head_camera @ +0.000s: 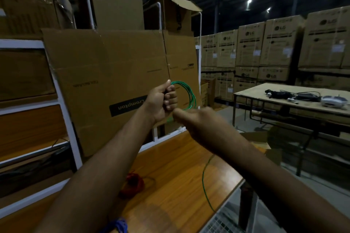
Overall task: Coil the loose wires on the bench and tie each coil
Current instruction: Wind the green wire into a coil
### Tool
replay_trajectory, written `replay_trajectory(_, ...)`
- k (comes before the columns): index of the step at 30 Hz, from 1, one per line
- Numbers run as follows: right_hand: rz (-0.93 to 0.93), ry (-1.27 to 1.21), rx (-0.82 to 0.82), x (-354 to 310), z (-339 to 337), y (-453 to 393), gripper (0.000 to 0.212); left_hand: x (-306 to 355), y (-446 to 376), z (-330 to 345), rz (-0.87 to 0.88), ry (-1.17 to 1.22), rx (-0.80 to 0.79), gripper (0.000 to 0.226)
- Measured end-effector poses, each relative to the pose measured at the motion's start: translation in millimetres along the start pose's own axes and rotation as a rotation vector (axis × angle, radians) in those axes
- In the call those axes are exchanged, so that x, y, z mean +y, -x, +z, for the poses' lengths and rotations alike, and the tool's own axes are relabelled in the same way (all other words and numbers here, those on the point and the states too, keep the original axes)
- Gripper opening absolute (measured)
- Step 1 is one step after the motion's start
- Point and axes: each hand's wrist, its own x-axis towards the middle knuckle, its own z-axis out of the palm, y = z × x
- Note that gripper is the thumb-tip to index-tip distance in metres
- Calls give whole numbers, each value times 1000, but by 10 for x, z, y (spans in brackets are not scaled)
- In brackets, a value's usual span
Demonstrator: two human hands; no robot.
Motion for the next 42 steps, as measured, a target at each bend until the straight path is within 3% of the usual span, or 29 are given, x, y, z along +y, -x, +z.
replay_trajectory(3,45,-105,301,239,-37,-210,19,-46,41,35,-10,-72,-13,36)
replay_trajectory(6,280,-77,408,425,-77,-408,16,-81,82,109,-21,-130,-13,38)
replay_trajectory(11,581,-402,281,653,-79,-543,17,-71,103,168,-58,-84,-61,44)
replay_trajectory(18,898,-765,268,884,-4,-500,42,-16,94,79,-102,19,-165,47)
replay_trajectory(24,844,-1287,-163,1245,199,9,43,136,65,-92,-91,110,-205,45)
replay_trajectory(29,918,-1656,-99,1314,528,555,32,152,24,-190,-60,136,-139,50)
replay_trajectory(31,999,-1566,-75,1194,685,601,29,129,2,-169,-46,151,-112,52)
replay_trajectory(32,1027,-1391,-77,1102,778,604,27,123,-18,-160,-37,156,-101,52)
replay_trajectory(35,965,-561,-80,758,964,576,15,117,-72,-139,-13,150,-58,52)
replay_trajectory(36,917,-439,-54,636,970,539,12,113,-93,-140,-7,146,-43,53)
replay_trajectory(40,790,-309,93,237,787,360,18,101,-146,-146,15,141,9,52)
replay_trajectory(42,656,-155,50,93,639,300,12,84,-147,-144,13,141,22,50)
